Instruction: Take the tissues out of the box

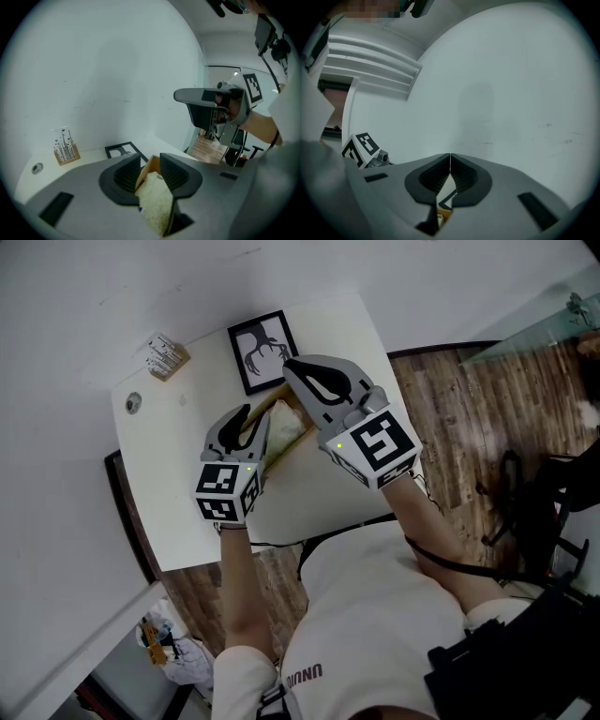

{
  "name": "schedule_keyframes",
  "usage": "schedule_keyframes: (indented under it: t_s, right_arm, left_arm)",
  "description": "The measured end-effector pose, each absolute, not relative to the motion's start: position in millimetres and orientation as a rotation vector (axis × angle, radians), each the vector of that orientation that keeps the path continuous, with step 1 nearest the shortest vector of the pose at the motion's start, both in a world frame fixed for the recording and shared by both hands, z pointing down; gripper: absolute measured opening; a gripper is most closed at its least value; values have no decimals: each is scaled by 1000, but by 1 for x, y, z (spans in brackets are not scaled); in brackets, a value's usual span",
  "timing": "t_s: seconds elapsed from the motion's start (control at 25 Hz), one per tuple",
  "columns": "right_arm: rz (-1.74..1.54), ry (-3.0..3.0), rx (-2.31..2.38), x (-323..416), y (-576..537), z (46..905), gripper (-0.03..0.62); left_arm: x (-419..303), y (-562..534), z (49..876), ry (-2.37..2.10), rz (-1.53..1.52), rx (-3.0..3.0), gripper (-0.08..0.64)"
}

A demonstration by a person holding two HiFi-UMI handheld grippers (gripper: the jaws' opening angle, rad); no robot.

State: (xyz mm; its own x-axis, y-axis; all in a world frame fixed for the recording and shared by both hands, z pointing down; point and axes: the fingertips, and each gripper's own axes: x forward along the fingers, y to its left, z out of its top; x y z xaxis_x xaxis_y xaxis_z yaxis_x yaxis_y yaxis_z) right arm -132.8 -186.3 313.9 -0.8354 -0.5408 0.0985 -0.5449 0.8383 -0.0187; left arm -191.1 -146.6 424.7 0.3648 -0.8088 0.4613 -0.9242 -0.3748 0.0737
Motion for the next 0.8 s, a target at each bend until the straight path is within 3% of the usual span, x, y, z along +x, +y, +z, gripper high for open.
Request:
schedule_keyframes:
  t_s: [0.8]
  right_arm:
    - [84,-2906,866,-133,-187,322,20]
  left_arm:
    - [-175,-134,470,-1243,702,2328,196]
